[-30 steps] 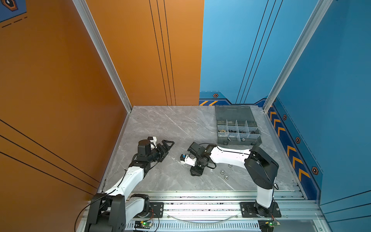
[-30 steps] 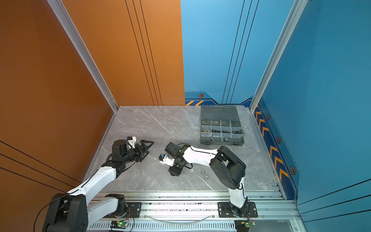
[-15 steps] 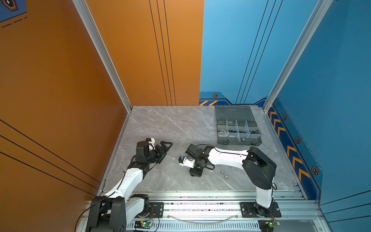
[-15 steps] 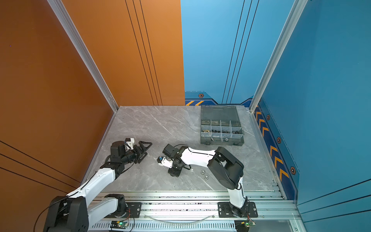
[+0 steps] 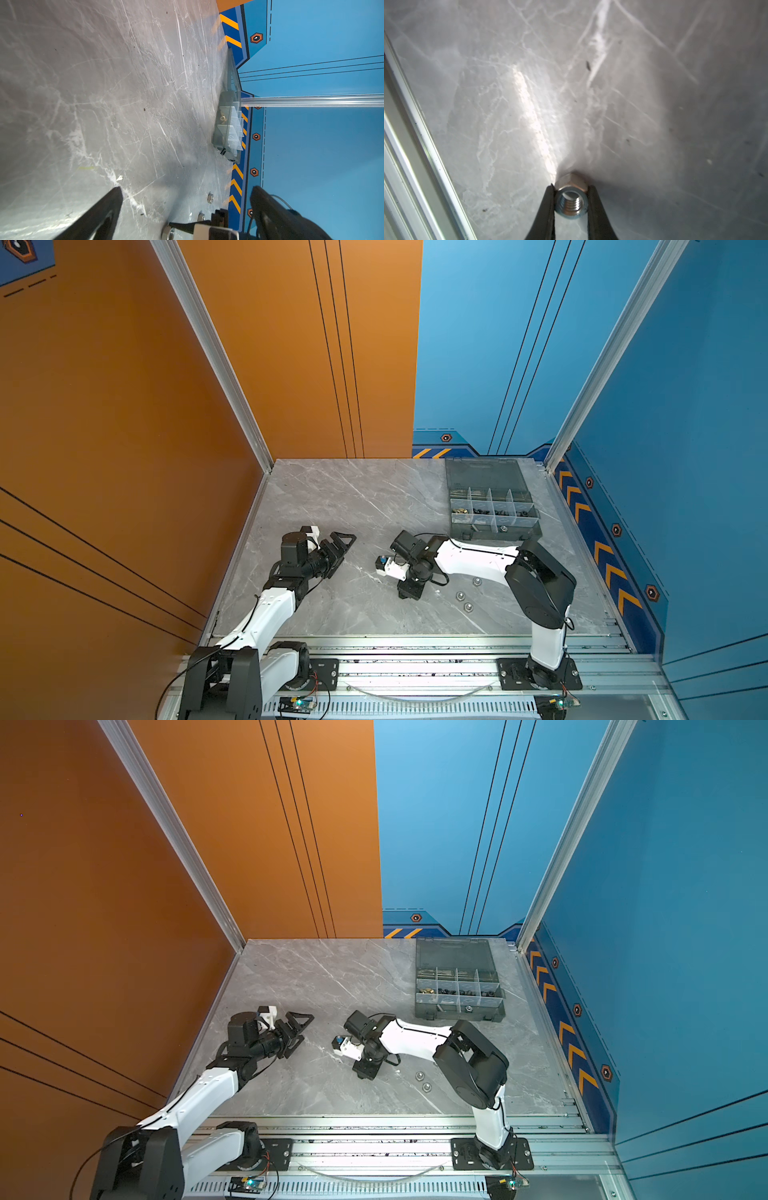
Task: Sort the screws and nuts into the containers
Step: 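Lift the silver nut and carry it over the organizer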
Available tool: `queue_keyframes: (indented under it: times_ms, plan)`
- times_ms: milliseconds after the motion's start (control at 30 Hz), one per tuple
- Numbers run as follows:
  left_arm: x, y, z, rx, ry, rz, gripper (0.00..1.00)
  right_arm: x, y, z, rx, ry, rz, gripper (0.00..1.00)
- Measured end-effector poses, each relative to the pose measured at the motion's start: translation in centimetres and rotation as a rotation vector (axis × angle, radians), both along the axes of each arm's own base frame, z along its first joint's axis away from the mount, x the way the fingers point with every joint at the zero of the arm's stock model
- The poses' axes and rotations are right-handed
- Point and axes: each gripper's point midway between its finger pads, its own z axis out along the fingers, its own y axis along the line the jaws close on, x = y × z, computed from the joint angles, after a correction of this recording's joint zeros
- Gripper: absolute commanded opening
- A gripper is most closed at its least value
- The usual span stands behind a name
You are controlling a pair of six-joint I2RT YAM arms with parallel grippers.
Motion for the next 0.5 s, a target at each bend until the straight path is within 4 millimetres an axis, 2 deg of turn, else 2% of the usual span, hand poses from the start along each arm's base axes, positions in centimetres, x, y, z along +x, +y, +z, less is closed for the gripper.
queue_keyframes:
  times_ms: [100, 233, 333, 500]
  plan:
    - [0.0, 0.0, 0.0, 0.000, 0.000, 0.000, 0.98, 2.0, -1.6, 2.4, 0.060, -0.010, -0.082, 0.00]
    - [0.0, 0.0, 0.0, 0.000, 0.000, 0.000, 0.98, 6.0, -4.6, 6.9, 0.156, -0.078, -0.222, 0.00]
    - [0.0, 0.0, 0.1, 0.000, -0.003, 0.000, 0.98, 9.7, -8.4, 9.3, 0.190, -0.135, -0.371, 0.00]
    - [0.0, 0.0, 0.1, -0.001, -0.005, 0.000, 0.98, 14.7, -15.6, 10.3, 0.160, -0.201, -0.617, 0.00]
